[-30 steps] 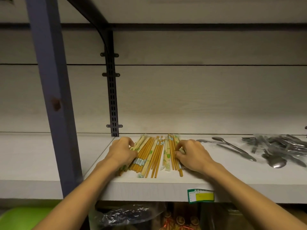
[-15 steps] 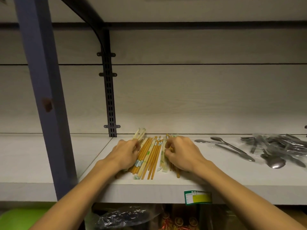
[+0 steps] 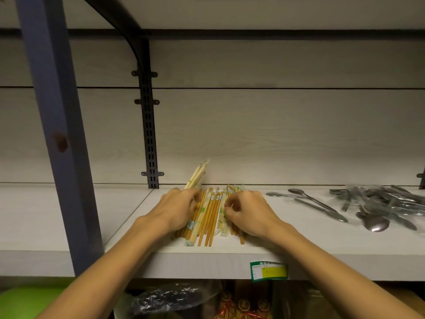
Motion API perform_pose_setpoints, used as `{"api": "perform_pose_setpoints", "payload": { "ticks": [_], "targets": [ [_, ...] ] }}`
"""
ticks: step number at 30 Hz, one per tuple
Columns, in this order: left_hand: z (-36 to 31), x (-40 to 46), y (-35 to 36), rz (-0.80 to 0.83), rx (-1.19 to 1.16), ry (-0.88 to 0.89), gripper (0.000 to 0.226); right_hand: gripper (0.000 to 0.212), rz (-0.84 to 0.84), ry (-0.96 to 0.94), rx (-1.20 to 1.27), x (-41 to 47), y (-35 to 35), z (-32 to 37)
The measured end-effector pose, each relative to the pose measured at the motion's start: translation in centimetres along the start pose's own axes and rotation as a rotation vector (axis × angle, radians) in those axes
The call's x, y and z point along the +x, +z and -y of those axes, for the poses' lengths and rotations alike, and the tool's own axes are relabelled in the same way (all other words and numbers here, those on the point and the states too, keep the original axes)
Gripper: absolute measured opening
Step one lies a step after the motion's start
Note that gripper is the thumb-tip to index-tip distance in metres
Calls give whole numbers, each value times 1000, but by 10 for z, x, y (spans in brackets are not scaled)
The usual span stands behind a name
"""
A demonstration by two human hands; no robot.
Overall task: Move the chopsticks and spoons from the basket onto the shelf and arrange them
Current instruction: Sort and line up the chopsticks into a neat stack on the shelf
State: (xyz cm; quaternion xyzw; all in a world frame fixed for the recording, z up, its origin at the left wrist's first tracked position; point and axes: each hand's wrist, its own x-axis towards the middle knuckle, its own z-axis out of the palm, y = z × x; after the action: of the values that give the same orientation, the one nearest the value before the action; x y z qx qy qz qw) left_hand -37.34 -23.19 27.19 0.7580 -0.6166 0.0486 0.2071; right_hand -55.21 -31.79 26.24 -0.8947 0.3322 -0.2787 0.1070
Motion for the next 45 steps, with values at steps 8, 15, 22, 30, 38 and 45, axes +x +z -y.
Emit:
{"api": "perform_pose_setpoints", "payload": {
  "ticks": [8,15,22,30,38,45],
  "targets": [
    [-15,-2,13,29,-62,-85,19,28,105,42,-129,-1,2,-4],
    [-12,-4,7,4,-67,-139,13,31,96,38,-179,-2,9,9],
    [-15,-10,4,-6,-9,-97,16,31,215,135,-262,4,7,17],
    [-10,-10,2,-100,-111,-45,4,33,254,178,-197,2,5,19],
    [-9,-7,1,-227,-235,40,15,33,257,180,-178,2,6,21],
    [-2,-3,6,-172,-286,-39,17,37,370,200,-146,1,0,25]
  ]
}}
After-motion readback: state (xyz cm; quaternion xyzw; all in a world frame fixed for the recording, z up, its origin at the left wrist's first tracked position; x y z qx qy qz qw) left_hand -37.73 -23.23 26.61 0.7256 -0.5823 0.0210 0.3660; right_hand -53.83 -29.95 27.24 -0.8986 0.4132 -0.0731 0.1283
